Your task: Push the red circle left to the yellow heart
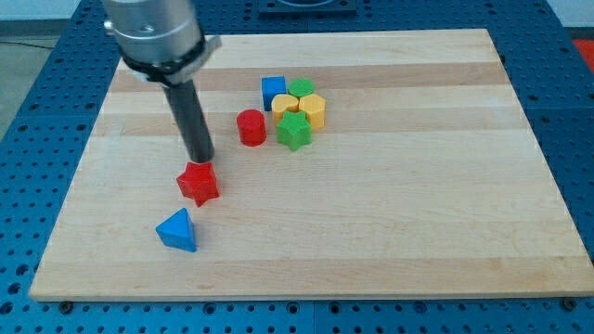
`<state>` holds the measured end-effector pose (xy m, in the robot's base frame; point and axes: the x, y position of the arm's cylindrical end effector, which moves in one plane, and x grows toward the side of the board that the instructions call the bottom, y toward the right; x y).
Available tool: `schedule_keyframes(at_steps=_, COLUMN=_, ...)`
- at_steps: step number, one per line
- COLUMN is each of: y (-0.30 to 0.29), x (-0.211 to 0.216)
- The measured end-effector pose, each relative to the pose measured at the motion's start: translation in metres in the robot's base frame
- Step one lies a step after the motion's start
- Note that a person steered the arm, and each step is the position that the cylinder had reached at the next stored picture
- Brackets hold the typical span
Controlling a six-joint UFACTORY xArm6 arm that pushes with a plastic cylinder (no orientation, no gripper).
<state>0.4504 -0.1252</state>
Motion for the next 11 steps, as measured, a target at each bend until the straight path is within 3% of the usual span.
schedule_keyframes(at_steps=1, y=0.047, x=0.003)
schedule_keyframes(at_steps=5, y=0.016, x=-0.036)
schedule_keyframes(at_steps=7, y=0.044, x=-0.012)
schedule_keyframes(at_steps=11, y=0.052, x=-0.043)
